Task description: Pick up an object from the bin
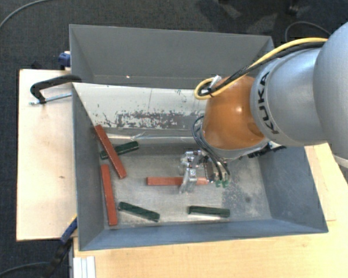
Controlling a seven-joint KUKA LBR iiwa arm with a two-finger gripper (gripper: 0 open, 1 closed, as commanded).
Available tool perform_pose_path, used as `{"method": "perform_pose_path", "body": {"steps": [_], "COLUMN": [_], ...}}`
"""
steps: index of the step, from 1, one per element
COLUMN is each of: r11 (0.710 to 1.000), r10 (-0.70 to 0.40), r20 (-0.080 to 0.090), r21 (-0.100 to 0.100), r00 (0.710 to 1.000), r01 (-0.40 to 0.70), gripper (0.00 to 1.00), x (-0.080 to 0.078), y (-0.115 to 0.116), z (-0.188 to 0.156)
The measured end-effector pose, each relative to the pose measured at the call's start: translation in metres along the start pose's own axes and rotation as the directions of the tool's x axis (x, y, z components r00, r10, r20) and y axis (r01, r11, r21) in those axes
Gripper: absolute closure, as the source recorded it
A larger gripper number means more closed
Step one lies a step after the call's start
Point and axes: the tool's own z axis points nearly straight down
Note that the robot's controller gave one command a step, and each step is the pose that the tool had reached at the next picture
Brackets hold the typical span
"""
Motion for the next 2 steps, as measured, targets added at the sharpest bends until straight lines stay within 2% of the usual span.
{"method": "perform_pose_path", "body": {"steps": [1,2], "r11": [1.000,1.000], "r10": [-0.001,-0.001], "r20": [0.004,0.001], "r21": [-0.001,0.000], "r00": [1.000,1.000], "r01": [0.001,0.001], "gripper": [1.00,1.00], "x": [-0.003,-0.005], "y": [0.001,0.002], "z": [-0.060,-0.082]}}
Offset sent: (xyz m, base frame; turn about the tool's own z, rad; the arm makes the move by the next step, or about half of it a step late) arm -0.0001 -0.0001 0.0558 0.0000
